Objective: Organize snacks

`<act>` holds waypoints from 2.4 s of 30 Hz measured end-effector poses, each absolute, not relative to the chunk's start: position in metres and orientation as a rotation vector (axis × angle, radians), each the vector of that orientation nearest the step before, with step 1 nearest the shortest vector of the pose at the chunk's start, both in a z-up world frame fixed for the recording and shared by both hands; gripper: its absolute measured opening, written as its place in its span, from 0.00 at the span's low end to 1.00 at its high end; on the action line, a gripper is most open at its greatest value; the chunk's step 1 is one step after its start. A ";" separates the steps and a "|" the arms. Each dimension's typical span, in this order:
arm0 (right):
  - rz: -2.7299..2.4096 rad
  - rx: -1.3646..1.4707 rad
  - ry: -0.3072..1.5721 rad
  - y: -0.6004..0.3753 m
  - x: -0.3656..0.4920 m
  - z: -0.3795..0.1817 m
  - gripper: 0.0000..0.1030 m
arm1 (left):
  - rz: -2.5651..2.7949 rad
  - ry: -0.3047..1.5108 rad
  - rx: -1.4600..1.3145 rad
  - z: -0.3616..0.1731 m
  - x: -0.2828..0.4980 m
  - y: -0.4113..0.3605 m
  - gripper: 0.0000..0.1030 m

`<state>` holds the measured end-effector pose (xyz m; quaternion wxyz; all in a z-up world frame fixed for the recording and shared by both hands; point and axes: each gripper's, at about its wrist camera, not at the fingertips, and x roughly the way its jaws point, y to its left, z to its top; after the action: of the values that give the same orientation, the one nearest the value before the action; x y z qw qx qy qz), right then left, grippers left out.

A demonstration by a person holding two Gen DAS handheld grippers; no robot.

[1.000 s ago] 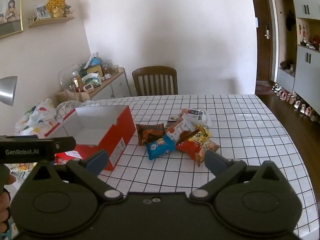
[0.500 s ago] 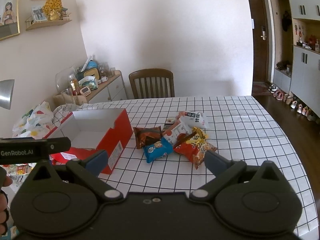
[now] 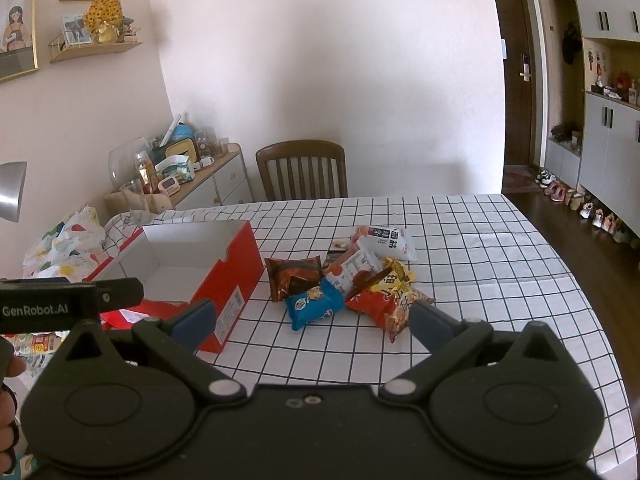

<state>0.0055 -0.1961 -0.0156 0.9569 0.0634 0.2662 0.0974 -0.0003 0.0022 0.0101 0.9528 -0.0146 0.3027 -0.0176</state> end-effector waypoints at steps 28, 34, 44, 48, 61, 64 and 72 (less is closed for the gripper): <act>0.199 0.125 0.540 -0.196 0.012 -0.018 1.00 | -0.044 0.624 -0.034 0.008 0.009 0.003 1.00; 0.192 0.129 0.547 -0.194 0.017 -0.018 1.00 | -0.065 0.631 -0.031 0.009 0.021 0.010 1.00; 0.133 0.144 0.560 -0.176 0.037 -0.021 0.99 | -0.163 0.631 -0.005 0.003 0.049 0.029 1.00; 0.103 0.157 0.575 -0.170 0.043 -0.026 0.99 | -0.209 0.639 0.020 -0.003 0.064 0.034 1.00; 0.076 0.072 0.648 -0.189 0.082 -0.053 0.98 | -0.264 0.708 0.034 -0.024 0.115 0.000 0.99; 0.096 0.051 0.670 -0.200 0.095 -0.059 0.97 | -0.251 0.713 0.043 -0.024 0.140 -0.013 0.99; 0.151 -0.012 0.709 -0.226 0.133 -0.080 0.95 | -0.253 0.877 0.050 -0.045 0.214 -0.040 0.99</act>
<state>0.1332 -0.2255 -0.0797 0.9350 -0.0060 0.3469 0.0737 0.2136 -0.0395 -0.0445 0.8974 0.0241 0.4234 -0.1219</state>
